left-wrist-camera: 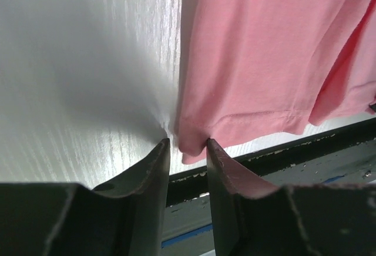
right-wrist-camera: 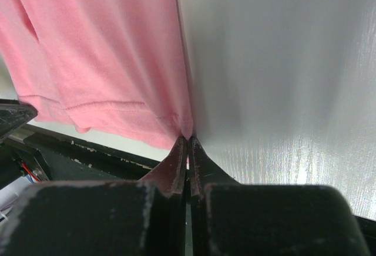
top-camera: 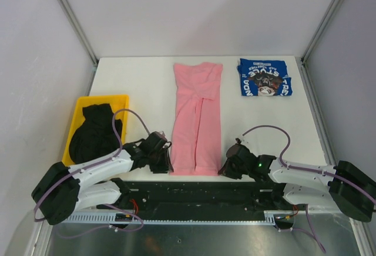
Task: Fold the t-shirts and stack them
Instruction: Grab the bottom of the folded rectangular tshirt with both arms
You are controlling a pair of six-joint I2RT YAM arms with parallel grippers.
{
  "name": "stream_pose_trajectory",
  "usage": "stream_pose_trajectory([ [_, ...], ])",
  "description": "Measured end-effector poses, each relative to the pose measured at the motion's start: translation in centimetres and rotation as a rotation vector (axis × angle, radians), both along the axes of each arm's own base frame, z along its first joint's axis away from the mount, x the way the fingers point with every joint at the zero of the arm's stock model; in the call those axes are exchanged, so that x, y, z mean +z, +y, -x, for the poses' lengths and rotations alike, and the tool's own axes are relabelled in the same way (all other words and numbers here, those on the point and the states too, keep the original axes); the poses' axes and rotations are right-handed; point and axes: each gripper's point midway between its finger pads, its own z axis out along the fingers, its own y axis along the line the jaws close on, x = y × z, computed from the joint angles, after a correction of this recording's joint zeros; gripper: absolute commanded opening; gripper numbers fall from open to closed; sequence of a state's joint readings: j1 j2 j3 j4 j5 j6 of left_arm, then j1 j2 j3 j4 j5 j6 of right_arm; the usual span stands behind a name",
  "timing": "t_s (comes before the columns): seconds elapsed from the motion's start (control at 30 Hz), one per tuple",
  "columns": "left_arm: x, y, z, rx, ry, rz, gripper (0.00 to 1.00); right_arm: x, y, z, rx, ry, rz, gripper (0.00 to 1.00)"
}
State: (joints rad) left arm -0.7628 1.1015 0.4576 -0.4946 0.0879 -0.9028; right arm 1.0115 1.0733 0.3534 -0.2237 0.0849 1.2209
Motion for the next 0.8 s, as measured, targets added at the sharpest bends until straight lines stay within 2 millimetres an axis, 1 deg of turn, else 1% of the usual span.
stream_pose_trajectory([
  [0.3, -0.1, -0.8, -0.2, 0.008, -0.007, 0.049, 0.26, 0.0, 0.0, 0.0, 0.001, -0.002, -0.003, 0.00],
  [0.37, -0.2, -0.8, -0.1, 0.011, -0.007, 0.058, 0.19, 0.0, 0.1, 0.0, 0.004, -0.003, -0.008, 0.00],
  [0.47, -0.2, -0.8, 0.2, 0.018, -0.001, 0.065, 0.05, 0.1, 0.1, 0.0, 0.008, -0.008, -0.010, 0.00],
  [0.5, -0.3, -0.8, 0.3, 0.018, 0.004, 0.067, 0.03, 0.1, 0.0, 0.1, 0.010, -0.010, -0.011, 0.00],
  [0.67, -0.1, -0.9, 0.9, 0.001, 0.010, 0.085, 0.00, 0.4, -0.4, 0.4, 0.014, -0.017, -0.021, 0.00],
  [0.8, 0.5, -1.2, 1.7, -0.021, 0.004, 0.121, 0.00, 1.1, -0.2, 1.3, 0.041, -0.026, -0.043, 0.00],
])
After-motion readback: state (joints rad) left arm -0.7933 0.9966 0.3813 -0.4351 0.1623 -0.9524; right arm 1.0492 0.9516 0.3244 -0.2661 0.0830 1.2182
